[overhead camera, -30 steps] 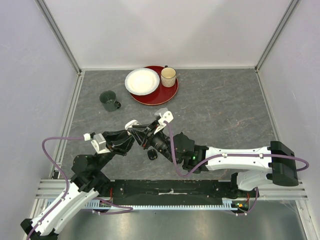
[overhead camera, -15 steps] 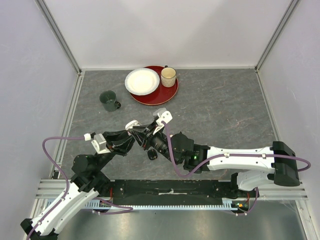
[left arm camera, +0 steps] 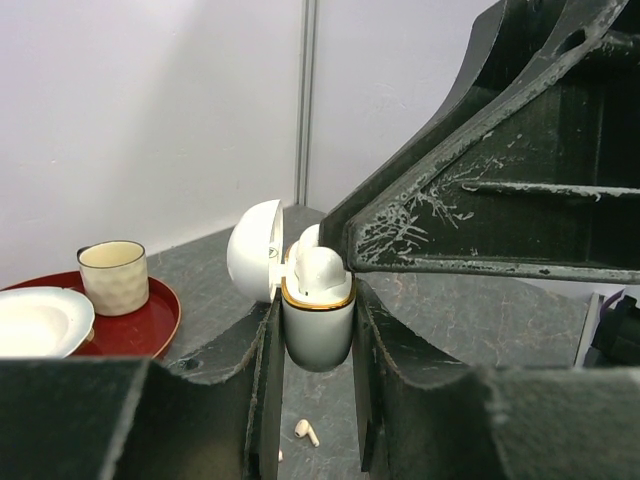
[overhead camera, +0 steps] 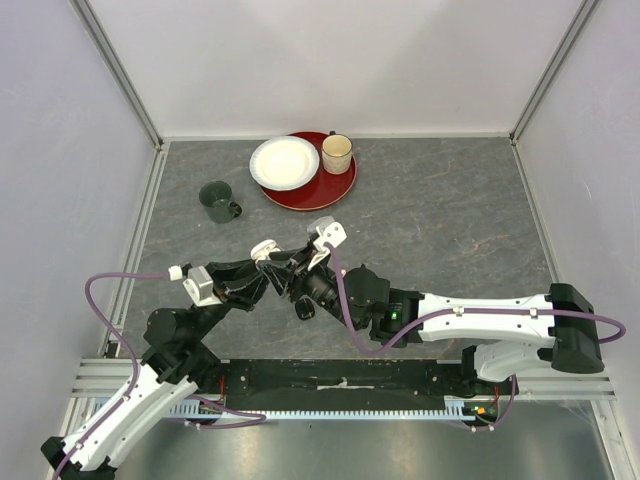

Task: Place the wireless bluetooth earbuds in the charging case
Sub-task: Place the earbud in the charging case.

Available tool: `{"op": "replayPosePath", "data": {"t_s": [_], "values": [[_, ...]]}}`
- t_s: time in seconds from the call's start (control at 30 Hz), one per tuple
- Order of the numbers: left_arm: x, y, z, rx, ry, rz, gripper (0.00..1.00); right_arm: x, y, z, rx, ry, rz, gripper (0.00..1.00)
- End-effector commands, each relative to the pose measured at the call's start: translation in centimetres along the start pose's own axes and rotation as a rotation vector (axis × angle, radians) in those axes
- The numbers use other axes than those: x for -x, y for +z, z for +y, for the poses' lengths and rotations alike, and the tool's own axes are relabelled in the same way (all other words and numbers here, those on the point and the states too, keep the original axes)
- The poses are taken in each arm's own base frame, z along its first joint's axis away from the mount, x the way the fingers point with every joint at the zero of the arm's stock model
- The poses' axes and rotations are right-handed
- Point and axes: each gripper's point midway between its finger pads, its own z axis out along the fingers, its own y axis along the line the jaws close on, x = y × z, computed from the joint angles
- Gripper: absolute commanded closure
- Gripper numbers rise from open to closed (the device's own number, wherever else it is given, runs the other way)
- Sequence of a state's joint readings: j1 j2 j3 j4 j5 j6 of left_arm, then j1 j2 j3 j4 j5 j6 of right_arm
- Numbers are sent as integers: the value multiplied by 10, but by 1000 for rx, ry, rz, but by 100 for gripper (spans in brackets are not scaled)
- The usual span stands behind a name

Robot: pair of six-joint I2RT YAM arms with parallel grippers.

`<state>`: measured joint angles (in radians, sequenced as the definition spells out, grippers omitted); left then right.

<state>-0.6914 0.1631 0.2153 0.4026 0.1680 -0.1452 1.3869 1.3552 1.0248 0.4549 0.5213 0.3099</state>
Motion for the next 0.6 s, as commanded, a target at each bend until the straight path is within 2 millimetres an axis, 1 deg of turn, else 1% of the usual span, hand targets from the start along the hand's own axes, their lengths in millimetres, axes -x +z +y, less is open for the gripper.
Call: {"op": "replayPosePath", "data": {"t_s": [0.0, 0.03, 0.07, 0.23, 0.37, 0.5, 0.53, 0.57], "values": [[30, 4, -11, -48, -6, -89, 98, 36, 1, 5, -10, 34, -77, 58], [30, 4, -10, -47, -3, -88, 98, 40, 0, 5, -10, 39, -86, 57], [28, 4, -10, -48, -4, -82, 98, 41, 0, 5, -9, 41, -90, 53], [22, 4, -12, -57, -9, -59, 98, 61, -6, 7, 1, 52, -134, 41], [20, 4, -12, -58, -11, -48, 98, 70, -11, -2, -39, 51, -158, 28], [20, 4, -13, -61, -19, -46, 98, 78, -16, -12, -84, 60, -167, 23], [20, 4, -13, -61, -22, -44, 98, 76, -16, -16, -103, 68, -153, 23], [20, 4, -13, -61, -23, -43, 98, 80, -16, -17, -112, 81, -152, 21]]}}
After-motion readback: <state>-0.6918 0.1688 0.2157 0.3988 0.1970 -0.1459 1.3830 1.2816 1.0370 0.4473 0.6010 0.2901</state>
